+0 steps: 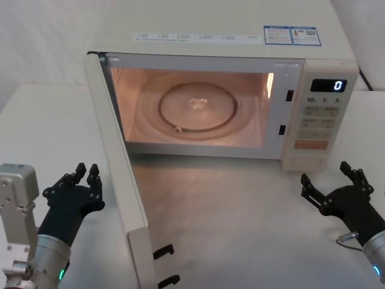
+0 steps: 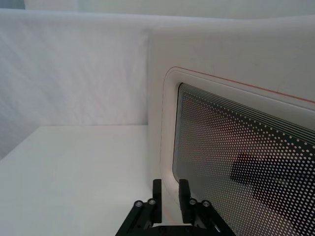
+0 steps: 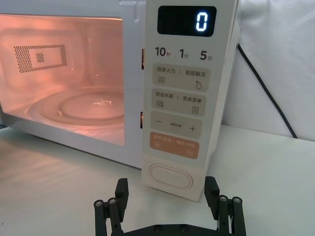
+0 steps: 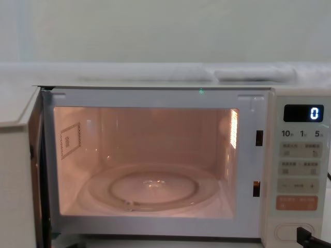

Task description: Press the button to open the microwave door with one hand; close the microwave door with the other hand.

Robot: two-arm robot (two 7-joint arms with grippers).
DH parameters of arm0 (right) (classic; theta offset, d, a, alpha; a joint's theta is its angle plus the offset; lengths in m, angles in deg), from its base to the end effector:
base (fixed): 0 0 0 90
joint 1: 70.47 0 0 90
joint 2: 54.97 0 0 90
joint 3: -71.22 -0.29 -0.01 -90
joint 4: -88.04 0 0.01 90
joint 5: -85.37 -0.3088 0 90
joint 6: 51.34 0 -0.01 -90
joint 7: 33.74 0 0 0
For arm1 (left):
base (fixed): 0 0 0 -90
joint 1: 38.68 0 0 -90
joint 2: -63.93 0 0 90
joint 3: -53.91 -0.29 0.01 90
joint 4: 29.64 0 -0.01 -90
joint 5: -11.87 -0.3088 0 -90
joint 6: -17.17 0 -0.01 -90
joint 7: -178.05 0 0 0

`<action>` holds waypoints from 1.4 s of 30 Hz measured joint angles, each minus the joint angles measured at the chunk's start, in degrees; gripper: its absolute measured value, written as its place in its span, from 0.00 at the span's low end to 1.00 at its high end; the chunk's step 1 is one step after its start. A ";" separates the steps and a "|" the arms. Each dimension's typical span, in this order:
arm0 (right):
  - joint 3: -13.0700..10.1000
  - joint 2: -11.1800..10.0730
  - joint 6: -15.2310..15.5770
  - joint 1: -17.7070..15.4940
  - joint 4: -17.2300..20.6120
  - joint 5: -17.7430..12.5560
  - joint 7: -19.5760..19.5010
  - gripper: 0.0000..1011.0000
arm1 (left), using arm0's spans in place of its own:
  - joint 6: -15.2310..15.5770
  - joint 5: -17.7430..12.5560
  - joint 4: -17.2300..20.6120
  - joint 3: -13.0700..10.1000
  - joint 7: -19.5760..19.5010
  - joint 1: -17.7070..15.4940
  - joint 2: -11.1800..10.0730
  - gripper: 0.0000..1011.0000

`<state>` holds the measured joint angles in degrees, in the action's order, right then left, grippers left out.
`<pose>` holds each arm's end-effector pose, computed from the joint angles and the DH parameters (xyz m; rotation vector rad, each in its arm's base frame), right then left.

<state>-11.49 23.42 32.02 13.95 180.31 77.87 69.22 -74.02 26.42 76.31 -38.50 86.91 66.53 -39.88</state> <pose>0.2966 -0.0169 -0.3191 -0.0214 -0.0664 -1.2054 0.2530 0.0376 -0.2852 -0.0380 0.0141 1.4461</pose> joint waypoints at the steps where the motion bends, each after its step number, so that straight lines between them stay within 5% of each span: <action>1: 0.00 0.00 0.00 0.00 0.00 0.00 0.00 0.99 | 0.00 0.00 0.00 0.00 0.00 0.00 0.00 0.21; 8: 0.00 0.00 0.00 0.00 0.00 0.00 0.00 0.99 | 0.00 0.00 0.00 0.00 0.00 0.00 0.00 0.00; 42: 0.00 0.00 0.00 0.00 0.00 0.00 0.00 0.99 | 0.87 -0.22 1.91 0.86 -0.58 0.60 0.17 0.00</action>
<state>-11.49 23.41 32.01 13.95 180.31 77.87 69.22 -73.15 26.20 78.22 -37.65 86.33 67.13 -39.70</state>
